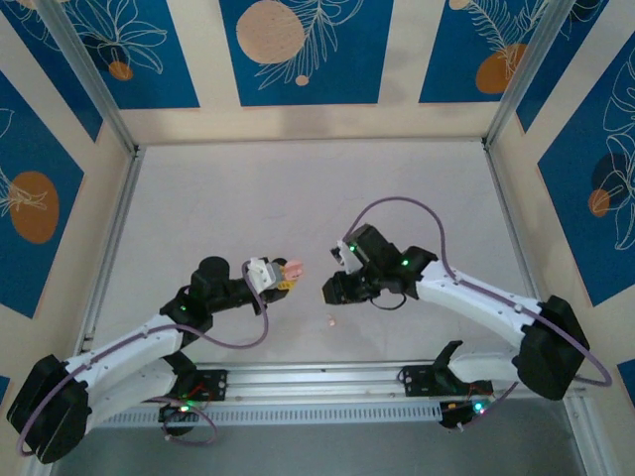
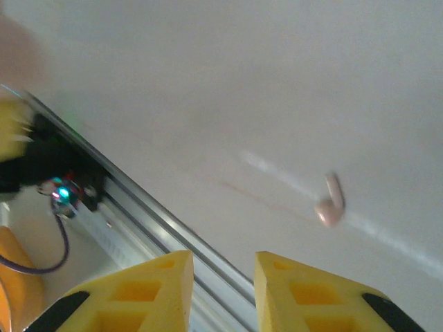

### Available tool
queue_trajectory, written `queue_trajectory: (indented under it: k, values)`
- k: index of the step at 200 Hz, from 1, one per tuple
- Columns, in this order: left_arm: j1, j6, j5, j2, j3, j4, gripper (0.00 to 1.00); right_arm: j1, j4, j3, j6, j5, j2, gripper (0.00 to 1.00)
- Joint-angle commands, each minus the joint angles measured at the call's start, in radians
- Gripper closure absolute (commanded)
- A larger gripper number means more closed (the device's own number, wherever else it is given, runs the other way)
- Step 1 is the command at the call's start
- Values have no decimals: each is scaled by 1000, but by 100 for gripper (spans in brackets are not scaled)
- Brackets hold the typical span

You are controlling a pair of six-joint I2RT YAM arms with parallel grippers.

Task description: Insert the wireless bluetooth earbuds into the charging case

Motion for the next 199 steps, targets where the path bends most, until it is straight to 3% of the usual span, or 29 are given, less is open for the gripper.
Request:
queue_trajectory:
  k: [1,34,110,199]
  values:
    - [-7,-12,-23,-18,-5,16,83,7,11,-48,74,-75,41,71]
    - [-8,-12,-26,-27,-4,4,83,26,81,-39,67,-145,132,71]
    - [-8,-14,-39,-52,-4,-17,83,48,101,29,13,-148,331,64]
    - [-8,-1,-51,-77,-3,-49,83,-11,7,74,-16,32,370,62]
